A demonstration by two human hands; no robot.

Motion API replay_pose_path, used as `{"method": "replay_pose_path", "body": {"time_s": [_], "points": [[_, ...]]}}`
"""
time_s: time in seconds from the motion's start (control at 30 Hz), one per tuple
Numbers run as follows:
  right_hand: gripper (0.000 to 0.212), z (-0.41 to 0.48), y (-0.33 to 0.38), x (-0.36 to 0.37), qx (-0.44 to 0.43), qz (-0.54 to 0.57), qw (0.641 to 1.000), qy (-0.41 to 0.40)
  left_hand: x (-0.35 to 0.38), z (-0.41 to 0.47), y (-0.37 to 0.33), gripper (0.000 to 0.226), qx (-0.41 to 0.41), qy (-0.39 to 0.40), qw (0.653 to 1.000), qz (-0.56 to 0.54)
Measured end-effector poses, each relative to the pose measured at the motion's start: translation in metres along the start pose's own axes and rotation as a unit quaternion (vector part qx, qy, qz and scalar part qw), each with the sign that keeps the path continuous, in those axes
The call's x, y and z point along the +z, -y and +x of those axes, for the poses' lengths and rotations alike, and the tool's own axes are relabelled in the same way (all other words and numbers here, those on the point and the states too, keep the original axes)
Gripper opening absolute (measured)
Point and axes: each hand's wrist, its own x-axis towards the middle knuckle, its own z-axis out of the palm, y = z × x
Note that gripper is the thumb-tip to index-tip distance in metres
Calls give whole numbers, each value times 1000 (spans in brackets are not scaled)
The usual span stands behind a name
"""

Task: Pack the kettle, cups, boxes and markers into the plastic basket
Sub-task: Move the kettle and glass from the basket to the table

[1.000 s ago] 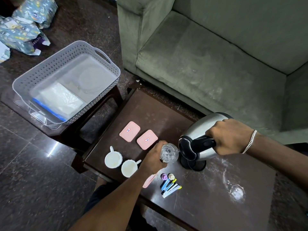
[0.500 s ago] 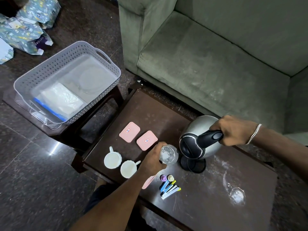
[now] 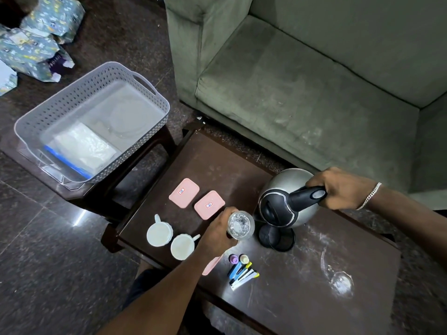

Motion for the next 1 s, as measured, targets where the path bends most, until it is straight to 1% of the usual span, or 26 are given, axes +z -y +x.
{"method": "replay_pose_path", "body": {"time_s": [0.13, 0.27, 0.33, 0.43, 0.6, 0.8, 1.0], "points": [[14, -9, -3, -1, 19, 26, 999, -16, 0, 0, 2, 84, -9, 7, 1000, 2], [15, -17, -1, -2, 46, 45, 998, -24, 3, -2, 6, 108, -32, 23, 999, -6], [12, -22, -1, -2, 69, 65, 995, -40, 3, -5, 6, 116, -47, 16, 999, -14], [20, -30, 2, -4, 90, 97, 989, -68, -5, -12, 4, 114, -58, -16, 998, -13], [21, -49, 9, -11, 114, 140, 977, -116, -22, -26, -15, 101, -25, -58, 998, 1], [17, -66, 30, -35, 138, 239, 947, -165, -55, -20, -68, 110, 8, -42, 999, -4], [20, -64, 61, -70, 141, 291, 923, -209, -99, -9, -119, 114, 54, -44, 998, -13]]}}
